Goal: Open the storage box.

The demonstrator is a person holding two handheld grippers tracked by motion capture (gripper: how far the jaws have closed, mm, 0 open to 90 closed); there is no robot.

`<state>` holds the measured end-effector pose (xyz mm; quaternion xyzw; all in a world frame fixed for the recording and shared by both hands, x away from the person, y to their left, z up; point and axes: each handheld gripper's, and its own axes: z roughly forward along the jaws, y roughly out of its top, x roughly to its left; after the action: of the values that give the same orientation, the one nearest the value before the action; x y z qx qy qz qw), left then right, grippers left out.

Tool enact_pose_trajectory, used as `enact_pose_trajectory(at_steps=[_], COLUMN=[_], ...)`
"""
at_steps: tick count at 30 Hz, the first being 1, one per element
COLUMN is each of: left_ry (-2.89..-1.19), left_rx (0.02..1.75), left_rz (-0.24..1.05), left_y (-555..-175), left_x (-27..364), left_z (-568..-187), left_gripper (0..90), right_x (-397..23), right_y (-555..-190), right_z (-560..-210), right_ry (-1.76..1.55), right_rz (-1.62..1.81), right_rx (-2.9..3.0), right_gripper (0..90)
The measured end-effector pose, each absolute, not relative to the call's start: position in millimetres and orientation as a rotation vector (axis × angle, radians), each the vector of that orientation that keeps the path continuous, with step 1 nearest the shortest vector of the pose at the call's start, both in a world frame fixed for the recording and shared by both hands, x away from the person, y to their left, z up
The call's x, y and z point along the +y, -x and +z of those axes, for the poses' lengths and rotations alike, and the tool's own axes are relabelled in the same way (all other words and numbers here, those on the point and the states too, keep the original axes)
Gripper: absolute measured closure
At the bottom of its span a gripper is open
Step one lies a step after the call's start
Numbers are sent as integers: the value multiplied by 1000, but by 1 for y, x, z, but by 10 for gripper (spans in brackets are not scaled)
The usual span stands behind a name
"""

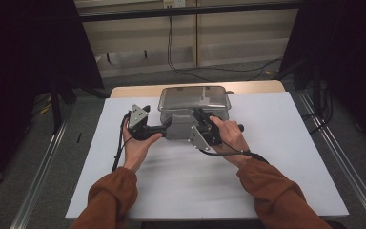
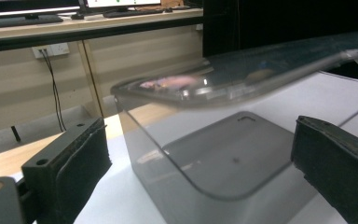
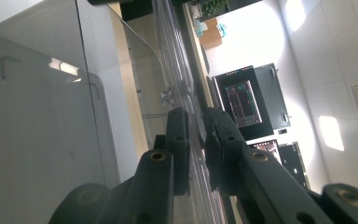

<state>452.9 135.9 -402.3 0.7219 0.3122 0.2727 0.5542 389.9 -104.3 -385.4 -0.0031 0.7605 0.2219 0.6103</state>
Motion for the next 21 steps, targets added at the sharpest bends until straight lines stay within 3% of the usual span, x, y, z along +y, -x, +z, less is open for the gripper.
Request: enact_pose_trajectory(at_steps=[21], left_ry=[-1690], left_rx=[706], left_rz=[725], left_y=[-465], left_x=[127], left_z=[-405], left_gripper=[105], right_x=[-103], right_y=[-389], right_z=[-390], right_ry=[7], right_rz=[511], right_rx=[1758], right_gripper=[772])
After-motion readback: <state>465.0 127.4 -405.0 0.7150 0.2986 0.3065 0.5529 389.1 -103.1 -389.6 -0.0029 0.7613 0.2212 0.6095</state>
